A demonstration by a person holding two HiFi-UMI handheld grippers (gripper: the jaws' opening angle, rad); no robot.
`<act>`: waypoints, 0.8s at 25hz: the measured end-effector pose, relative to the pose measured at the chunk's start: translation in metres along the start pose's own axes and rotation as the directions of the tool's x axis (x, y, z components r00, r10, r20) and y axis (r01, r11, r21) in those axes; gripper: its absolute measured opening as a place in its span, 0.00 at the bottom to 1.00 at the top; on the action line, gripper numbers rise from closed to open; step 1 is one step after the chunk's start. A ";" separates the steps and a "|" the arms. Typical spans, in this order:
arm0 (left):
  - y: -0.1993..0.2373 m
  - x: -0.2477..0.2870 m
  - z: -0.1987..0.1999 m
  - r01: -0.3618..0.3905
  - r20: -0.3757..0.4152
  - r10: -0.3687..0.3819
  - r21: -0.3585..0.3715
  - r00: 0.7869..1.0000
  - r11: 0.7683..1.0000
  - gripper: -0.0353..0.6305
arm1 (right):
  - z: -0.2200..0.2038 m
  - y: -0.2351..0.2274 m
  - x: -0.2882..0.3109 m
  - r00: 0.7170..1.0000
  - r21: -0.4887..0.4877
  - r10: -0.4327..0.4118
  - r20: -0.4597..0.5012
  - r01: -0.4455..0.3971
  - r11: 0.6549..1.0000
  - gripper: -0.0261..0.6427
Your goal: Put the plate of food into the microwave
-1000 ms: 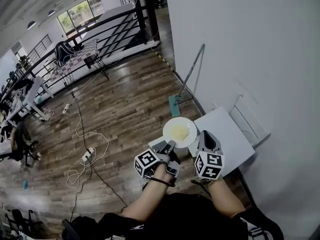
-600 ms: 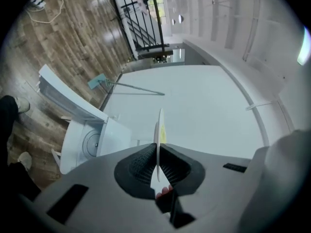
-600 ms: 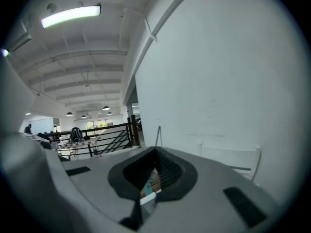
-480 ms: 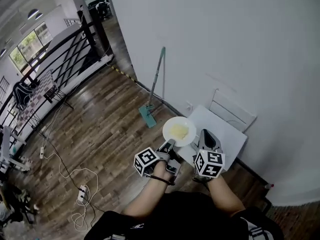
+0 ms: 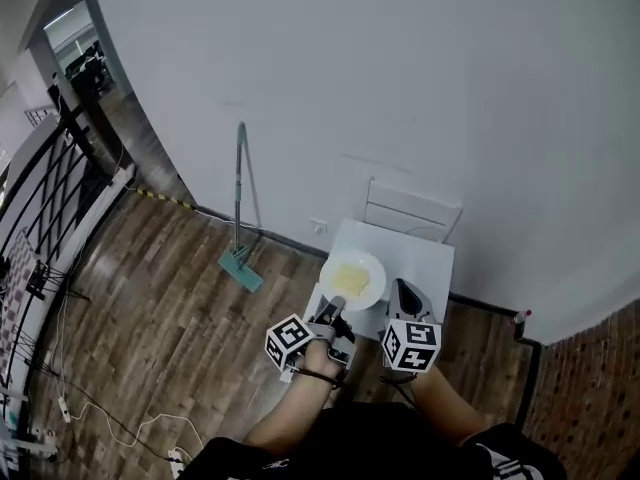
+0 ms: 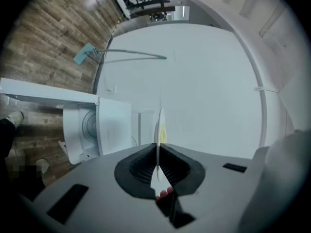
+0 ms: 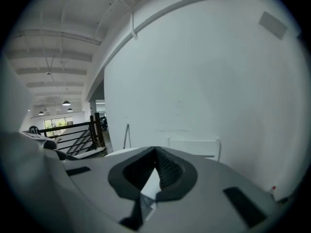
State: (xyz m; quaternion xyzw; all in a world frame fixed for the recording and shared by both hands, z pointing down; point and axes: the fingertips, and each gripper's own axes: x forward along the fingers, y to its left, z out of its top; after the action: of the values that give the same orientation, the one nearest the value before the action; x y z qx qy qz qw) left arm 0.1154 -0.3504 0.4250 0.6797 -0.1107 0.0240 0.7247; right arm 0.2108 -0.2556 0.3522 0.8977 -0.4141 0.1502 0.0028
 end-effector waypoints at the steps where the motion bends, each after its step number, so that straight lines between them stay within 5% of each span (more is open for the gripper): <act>1: 0.004 0.002 -0.006 -0.002 -0.033 0.002 -0.001 0.999 1.000 0.07 | -0.006 -0.004 -0.006 0.999 0.006 -0.031 -0.010 0.031 1.000 0.06; 8: 0.062 -0.004 -0.045 -0.057 -0.173 0.070 0.079 0.982 0.995 0.07 | -0.071 -0.024 -0.033 0.978 0.001 -0.150 -0.144 0.152 0.988 0.06; 20: 0.219 0.035 -0.079 -0.135 -0.134 0.147 0.096 0.980 0.986 0.07 | -0.229 -0.071 0.001 0.932 -0.010 -0.068 -0.355 0.069 0.998 0.06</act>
State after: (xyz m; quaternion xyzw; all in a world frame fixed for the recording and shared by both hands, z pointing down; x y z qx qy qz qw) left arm 0.1188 -0.2598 0.6420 0.6975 -0.1059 0.1281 0.6970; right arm 0.2029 -0.1801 0.5798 0.8697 -0.3752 0.3102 0.0815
